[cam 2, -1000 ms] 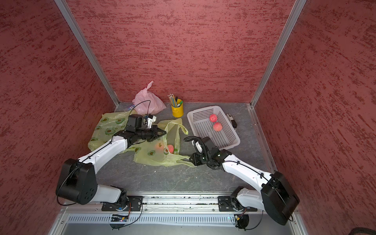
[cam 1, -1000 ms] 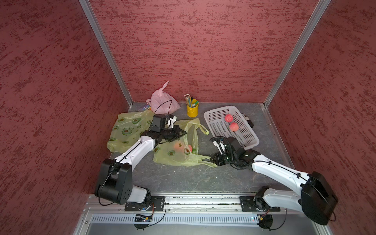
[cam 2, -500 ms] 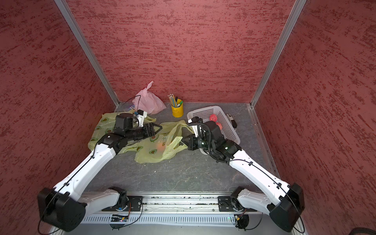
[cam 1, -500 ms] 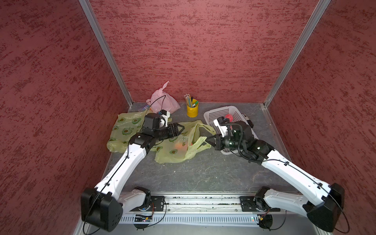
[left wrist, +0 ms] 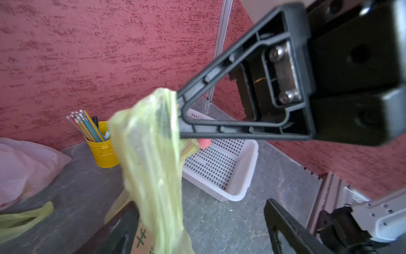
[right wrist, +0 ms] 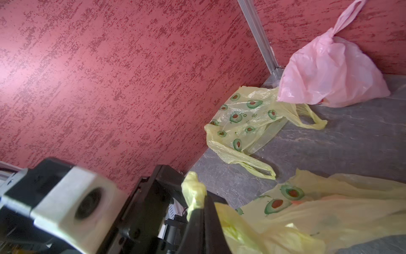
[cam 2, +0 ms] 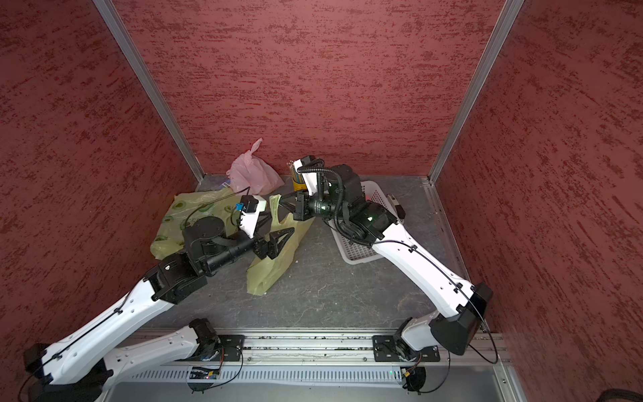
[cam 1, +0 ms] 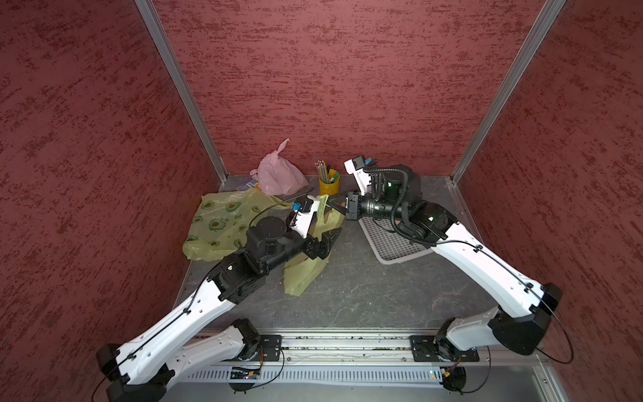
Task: Place the peach into a plastic bag & tie a knot
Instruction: Adjust the plastic bag at the center of the board.
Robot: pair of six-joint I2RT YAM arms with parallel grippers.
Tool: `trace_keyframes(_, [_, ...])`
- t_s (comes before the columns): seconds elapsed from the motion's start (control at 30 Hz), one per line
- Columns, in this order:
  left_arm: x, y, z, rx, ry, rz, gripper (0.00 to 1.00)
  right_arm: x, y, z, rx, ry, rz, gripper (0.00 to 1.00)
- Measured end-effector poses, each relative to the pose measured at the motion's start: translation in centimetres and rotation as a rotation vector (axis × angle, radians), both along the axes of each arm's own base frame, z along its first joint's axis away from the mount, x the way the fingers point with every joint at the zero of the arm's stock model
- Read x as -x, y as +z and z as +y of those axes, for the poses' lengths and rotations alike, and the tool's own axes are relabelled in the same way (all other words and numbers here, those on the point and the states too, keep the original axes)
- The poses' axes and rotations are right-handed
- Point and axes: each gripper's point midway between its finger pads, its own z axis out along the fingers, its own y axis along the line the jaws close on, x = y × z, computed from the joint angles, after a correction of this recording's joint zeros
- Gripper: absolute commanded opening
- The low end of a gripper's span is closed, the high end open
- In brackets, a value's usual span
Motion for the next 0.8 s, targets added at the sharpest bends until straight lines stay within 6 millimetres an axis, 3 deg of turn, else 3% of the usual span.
trace_keyframes(0.2, [-3.9,-3.0,0.6,-0.131,0.208,-0.030,0.91,-0.3,-0.7,2.0,-0.002,0.017,0.058,0.00])
trace_keyframes(0.37, [-5.5,-3.7,1.6,-0.151,0.331,-0.066,0.86,-1.3,-1.6,2.5,-0.010,-0.008,0.114,0.00])
trace_keyframes(0.43, [-6.0,-3.6,1.6,-0.141,0.360,-0.080,0.74,-1.5,-1.6,2.5,-0.014,-0.020,0.123,0.00])
trace_keyframes(0.53, [-6.6,-3.6,1.9,-0.114,0.387,-0.093,0.40,-1.6,-1.6,2.4,-0.015,-0.029,0.133,0.00])
trace_keyframes(0.57, [-6.7,-3.7,2.1,-0.106,0.387,-0.094,0.34,-1.6,-1.5,2.3,-0.011,-0.036,0.133,0.00])
trace_keyframes(0.8, [-5.3,-4.2,2.6,-0.024,0.253,-0.090,0.11,-2.2,-1.6,1.2,0.057,-0.103,0.118,0.00])
